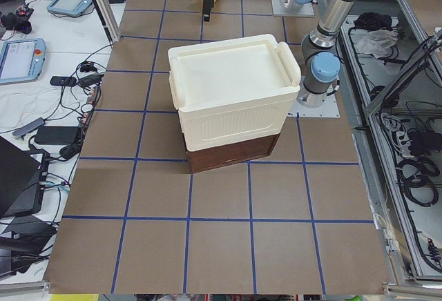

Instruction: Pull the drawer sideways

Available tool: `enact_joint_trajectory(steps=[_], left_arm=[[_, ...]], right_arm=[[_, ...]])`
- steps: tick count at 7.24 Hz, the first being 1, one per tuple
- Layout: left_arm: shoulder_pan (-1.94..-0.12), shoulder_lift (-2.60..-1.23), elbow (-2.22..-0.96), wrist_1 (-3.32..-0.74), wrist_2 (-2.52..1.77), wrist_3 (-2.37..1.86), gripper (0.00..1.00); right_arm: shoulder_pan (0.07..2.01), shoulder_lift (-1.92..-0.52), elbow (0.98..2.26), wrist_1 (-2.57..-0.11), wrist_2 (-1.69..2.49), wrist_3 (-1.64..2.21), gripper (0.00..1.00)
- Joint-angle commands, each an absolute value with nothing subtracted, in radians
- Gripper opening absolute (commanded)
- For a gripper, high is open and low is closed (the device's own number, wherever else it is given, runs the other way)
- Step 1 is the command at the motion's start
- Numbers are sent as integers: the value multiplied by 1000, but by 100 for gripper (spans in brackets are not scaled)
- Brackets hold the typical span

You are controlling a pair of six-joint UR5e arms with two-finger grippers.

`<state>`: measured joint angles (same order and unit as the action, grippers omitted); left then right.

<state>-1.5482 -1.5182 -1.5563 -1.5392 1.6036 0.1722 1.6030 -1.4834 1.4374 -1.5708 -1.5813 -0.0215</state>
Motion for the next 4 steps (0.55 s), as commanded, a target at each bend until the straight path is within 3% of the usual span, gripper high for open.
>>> enact_joint_trajectory(steps=[1, 4], left_arm=[[-1546, -1523, -1557, -1539, 1603, 172, 100], [-1548, -1539, -1575, -1522, 1621, 170, 100]], right_arm=[[1603, -1483, 1437, -1571, -1580, -21, 100], [1603, -1483, 1437, -1571, -1580, -21, 100]])
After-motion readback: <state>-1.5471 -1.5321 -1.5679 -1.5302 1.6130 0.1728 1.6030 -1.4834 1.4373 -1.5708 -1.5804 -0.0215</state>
